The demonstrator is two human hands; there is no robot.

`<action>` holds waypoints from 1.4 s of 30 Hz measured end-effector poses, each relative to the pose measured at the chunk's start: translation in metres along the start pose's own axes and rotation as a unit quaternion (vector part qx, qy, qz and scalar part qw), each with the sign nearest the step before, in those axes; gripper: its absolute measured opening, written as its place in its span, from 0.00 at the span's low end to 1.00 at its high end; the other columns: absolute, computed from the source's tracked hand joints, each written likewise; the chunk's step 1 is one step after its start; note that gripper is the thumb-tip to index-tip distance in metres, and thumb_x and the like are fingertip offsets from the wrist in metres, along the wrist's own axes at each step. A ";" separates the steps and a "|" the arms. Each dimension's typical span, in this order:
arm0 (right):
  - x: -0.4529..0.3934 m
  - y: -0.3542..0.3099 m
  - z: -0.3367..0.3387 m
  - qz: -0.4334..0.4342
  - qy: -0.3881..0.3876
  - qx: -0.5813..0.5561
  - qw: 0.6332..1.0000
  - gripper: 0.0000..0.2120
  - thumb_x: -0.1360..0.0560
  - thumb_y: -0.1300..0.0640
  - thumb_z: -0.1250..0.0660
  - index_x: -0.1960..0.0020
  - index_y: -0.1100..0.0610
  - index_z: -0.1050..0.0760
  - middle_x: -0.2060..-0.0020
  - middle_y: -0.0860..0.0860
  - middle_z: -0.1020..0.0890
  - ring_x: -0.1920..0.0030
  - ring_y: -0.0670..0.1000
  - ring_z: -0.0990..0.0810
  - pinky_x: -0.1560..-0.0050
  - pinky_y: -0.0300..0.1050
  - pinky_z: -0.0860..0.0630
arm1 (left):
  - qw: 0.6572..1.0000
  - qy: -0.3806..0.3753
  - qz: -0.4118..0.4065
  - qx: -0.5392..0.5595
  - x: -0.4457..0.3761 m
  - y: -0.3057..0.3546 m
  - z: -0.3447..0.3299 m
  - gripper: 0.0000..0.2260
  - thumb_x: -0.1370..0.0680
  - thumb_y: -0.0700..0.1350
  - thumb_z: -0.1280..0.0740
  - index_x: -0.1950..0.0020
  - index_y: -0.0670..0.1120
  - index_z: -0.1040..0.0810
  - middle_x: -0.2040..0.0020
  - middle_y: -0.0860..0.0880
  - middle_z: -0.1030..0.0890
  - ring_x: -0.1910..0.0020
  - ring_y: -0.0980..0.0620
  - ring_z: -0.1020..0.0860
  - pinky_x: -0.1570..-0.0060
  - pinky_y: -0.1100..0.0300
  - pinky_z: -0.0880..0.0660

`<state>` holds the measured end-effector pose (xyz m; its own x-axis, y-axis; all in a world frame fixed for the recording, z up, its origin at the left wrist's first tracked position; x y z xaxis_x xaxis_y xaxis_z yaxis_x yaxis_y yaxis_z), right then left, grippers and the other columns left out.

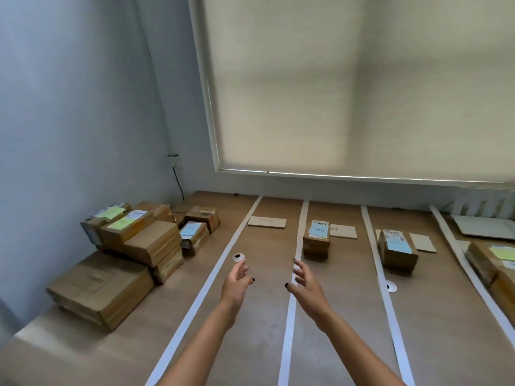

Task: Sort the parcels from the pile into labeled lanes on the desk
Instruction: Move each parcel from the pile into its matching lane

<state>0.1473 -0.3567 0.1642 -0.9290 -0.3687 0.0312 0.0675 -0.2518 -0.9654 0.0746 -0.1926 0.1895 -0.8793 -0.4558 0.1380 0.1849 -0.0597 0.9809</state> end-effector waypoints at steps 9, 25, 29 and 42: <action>-0.022 -0.027 -0.061 -0.040 0.114 -0.020 0.992 0.30 0.25 0.63 0.35 0.27 0.48 0.42 0.30 0.55 0.34 0.31 0.55 0.34 0.37 0.49 0.30 | 0.992 -0.120 -0.036 -0.012 -0.066 -0.001 0.038 0.21 0.21 0.36 0.42 0.28 0.48 0.36 0.31 0.45 0.30 0.34 0.48 0.31 0.36 0.55 0.33; -0.030 -0.055 -0.149 -0.054 0.140 -0.017 0.988 0.33 0.27 0.64 0.32 0.27 0.49 0.42 0.31 0.55 0.33 0.32 0.54 0.33 0.42 0.44 0.27 | 0.983 -0.177 -0.034 -0.031 -0.092 -0.007 0.106 0.22 0.22 0.35 0.41 0.29 0.49 0.34 0.33 0.45 0.29 0.35 0.49 0.30 0.38 0.56 0.31; -0.039 -0.052 -0.191 -0.059 0.108 -0.014 0.992 0.33 0.27 0.64 0.32 0.27 0.49 0.42 0.32 0.54 0.33 0.33 0.53 0.33 0.46 0.40 0.26 | 0.988 -0.151 -0.015 -0.014 -0.114 -0.022 0.144 0.22 0.23 0.33 0.40 0.30 0.48 0.32 0.34 0.44 0.28 0.36 0.47 0.29 0.40 0.56 0.31; -0.130 -0.084 -0.382 -0.072 0.028 -0.012 0.997 0.31 0.27 0.63 0.33 0.27 0.50 0.40 0.33 0.56 0.32 0.34 0.54 0.31 0.40 0.45 0.28 | 0.996 -0.083 -0.015 -0.027 -0.226 -0.051 0.339 0.23 0.21 0.35 0.41 0.27 0.47 0.36 0.30 0.45 0.31 0.31 0.46 0.33 0.36 0.54 0.32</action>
<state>0.1237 0.0545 0.1426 -0.9472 -0.2805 0.1555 -0.0751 -0.2774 -0.9578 0.1151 0.2145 0.1548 -0.9442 -0.3008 0.1342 0.1771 -0.1203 0.9768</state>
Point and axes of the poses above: each hand's wrist, its own x-axis away from the middle knuckle, its own z-axis out of the back of the hand, y = z × x, the point moved 5 cm from there along -x, towards the middle knuckle
